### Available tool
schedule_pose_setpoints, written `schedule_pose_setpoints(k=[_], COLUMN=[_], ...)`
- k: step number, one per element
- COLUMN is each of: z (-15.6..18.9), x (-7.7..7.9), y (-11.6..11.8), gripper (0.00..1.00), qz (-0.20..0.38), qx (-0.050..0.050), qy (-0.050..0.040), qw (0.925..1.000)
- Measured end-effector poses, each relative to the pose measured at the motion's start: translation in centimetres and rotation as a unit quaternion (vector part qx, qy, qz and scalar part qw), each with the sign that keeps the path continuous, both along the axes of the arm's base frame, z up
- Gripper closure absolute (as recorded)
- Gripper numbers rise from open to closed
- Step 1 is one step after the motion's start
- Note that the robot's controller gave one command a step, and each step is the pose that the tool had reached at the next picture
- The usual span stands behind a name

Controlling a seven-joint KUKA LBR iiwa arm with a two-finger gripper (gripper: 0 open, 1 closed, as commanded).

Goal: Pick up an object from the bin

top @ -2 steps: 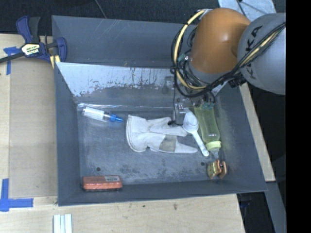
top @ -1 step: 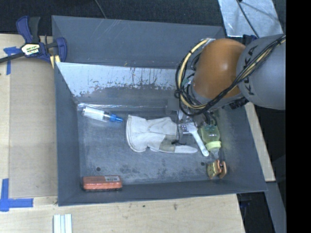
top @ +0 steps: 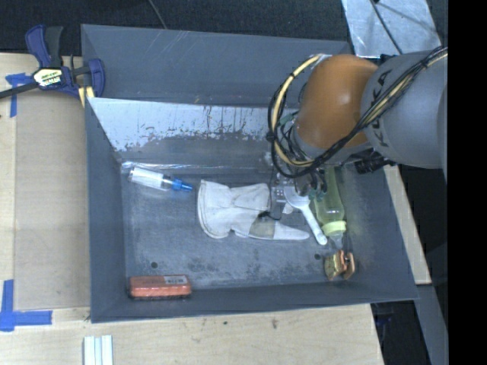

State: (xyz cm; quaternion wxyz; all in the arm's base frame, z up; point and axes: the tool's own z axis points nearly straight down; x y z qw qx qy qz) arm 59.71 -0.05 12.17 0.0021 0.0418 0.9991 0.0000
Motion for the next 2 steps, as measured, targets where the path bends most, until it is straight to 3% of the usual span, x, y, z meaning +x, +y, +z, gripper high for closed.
schedule_pose_setpoints(k=[1, 2], z=[-0.36, -0.38], x=[1.56, 1.53], y=[2.74, 2.69], gripper=[1.0, 1.0], qz=[0.17, 0.169], qx=[0.0, 0.0], qy=[-0.0018, -0.0014], qw=[0.9854, 0.9856])
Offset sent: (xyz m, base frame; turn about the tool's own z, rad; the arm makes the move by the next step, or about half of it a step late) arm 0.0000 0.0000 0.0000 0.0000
